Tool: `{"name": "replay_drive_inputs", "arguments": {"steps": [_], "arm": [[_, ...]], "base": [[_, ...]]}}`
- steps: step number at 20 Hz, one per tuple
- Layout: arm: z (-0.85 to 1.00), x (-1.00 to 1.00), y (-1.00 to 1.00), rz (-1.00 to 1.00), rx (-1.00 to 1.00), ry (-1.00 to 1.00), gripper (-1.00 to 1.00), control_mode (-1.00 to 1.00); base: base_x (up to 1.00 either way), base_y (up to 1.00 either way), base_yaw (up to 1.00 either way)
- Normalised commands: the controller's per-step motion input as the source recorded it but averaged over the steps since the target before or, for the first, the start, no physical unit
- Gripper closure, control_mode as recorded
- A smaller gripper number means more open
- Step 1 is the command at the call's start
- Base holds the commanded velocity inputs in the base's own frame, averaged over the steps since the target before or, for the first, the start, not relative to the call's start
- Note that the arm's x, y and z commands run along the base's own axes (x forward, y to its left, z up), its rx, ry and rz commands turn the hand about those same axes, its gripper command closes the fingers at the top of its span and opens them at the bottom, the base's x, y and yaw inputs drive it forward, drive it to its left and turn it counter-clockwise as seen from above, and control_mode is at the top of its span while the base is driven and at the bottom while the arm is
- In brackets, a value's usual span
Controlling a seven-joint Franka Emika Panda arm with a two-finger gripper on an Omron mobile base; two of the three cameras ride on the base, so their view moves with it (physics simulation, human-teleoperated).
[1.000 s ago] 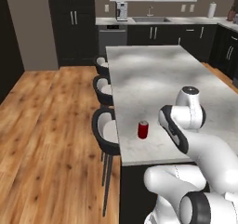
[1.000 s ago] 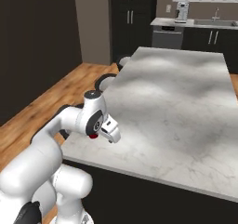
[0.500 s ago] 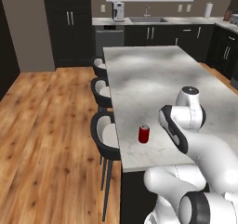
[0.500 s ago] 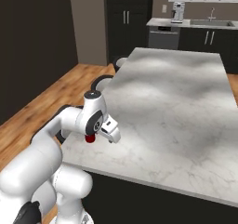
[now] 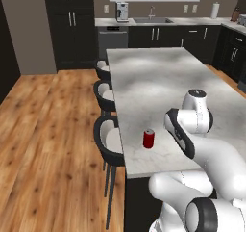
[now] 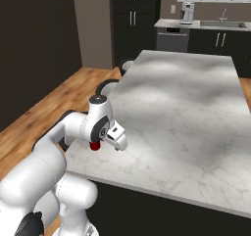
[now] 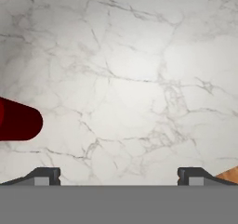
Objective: Four empty soda cans are scattered around the kitchen. Gather all the cans and cluster them next to the stove for recycling.
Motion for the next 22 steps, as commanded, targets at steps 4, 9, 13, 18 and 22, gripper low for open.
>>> {"name": "replay_drive_inputs", "arguments": {"steps": [4, 9, 13, 18, 22], "arm": [[0.00, 0.00, 0.00, 0.00, 0.00, 0.00, -1.00, 1.00], [0.00, 0.00, 0.00, 0.00, 0.00, 0.00, -1.00, 1.00], [0.00, 0.00, 0.00, 0.00, 0.00, 0.00, -1.00, -1.00], [0.08, 0.05, 0.12, 0.00, -0.04, -0.06, -1.00, -1.00], [0.17, 0.12, 0.31, 0.07, -0.01, -0.07, -1.00, -1.00]], "base": [[0.00, 0.00, 0.00], [0.00, 0.00, 0.00], [0.00, 0.00, 0.00], [0.00, 0.00, 0.00], [0.00, 0.00, 0.00]]}}
